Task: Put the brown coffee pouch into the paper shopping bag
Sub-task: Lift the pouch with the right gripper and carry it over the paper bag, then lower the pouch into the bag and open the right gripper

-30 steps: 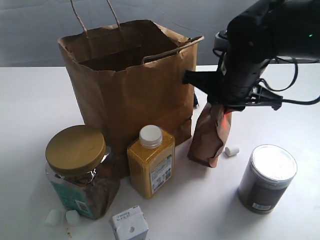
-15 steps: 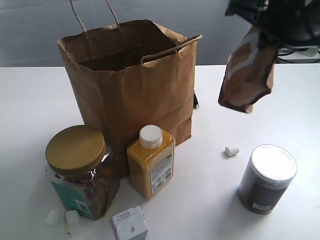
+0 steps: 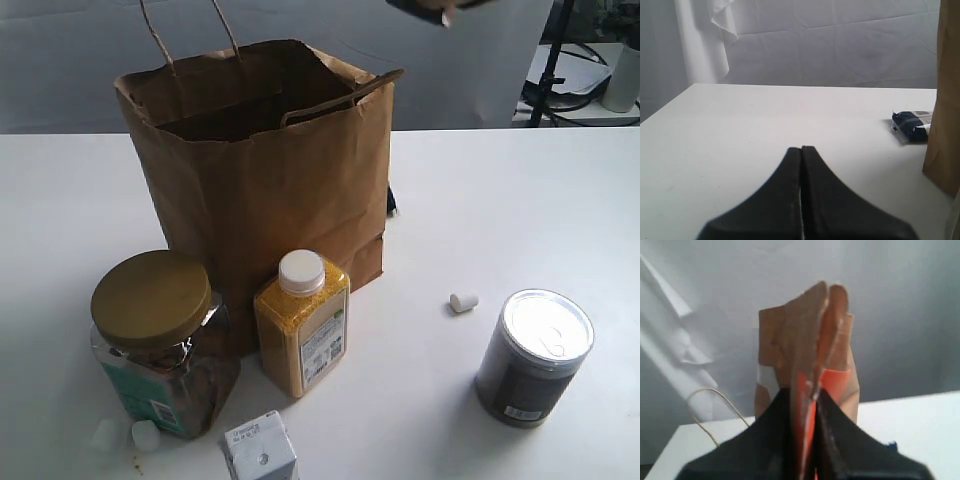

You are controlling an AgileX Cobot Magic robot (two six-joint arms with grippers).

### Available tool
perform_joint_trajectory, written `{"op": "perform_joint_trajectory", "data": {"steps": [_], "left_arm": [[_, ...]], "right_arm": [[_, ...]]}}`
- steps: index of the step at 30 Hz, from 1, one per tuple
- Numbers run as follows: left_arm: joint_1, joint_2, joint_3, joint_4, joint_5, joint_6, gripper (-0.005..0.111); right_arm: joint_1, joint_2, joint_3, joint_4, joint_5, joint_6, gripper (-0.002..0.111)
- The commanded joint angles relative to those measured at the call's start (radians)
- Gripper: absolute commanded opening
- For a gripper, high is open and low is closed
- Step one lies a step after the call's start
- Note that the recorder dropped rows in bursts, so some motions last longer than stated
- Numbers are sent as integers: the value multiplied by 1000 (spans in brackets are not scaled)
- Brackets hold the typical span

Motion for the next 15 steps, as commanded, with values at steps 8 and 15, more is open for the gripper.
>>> {"op": "perform_joint_trajectory", "data": {"steps": [8, 15], "left_arm": [[4, -3, 4, 4, -4, -3, 0], [4, -3, 4, 4, -4, -3, 0]], "right_arm": [[116, 150, -10, -25, -275, -53, 0], [140, 283, -10, -25, -294, -65, 0]]}}
